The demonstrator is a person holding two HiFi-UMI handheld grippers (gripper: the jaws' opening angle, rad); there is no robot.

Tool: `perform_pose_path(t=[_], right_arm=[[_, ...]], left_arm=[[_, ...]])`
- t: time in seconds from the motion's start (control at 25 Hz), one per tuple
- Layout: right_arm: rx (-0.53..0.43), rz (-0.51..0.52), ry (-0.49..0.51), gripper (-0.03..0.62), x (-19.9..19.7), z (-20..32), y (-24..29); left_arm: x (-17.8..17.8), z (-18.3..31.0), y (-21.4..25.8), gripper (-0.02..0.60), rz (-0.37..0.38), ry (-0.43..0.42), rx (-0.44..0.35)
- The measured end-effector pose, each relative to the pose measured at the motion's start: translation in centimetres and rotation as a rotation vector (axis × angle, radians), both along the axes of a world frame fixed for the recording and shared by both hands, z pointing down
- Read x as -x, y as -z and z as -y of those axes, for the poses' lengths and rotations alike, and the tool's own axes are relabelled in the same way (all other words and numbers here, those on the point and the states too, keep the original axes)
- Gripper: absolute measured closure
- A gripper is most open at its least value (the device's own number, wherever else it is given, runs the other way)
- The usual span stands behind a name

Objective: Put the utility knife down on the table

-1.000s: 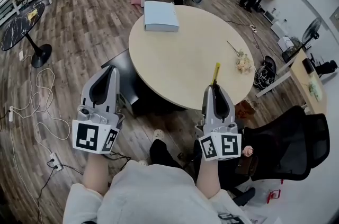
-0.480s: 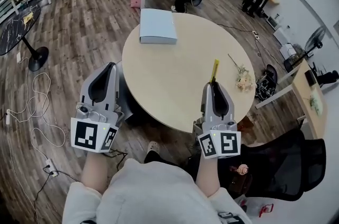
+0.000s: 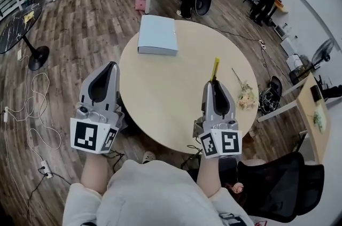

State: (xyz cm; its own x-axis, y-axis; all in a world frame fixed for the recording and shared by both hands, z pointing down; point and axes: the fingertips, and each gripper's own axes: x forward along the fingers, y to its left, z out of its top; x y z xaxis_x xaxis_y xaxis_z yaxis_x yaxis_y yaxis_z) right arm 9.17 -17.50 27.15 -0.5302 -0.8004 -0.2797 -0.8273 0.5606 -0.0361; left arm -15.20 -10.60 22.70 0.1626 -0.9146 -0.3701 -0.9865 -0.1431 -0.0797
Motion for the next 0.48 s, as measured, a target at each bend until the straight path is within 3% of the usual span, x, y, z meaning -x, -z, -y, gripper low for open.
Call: perform_pose_path(t=[0.48], right_arm=[[0.066,0.008,0.056,0.519,0.9,6.9,-2.5]], left_arm=[[-0.5,5.4,-1.3,0.574,0.006,0.037,0.029]])
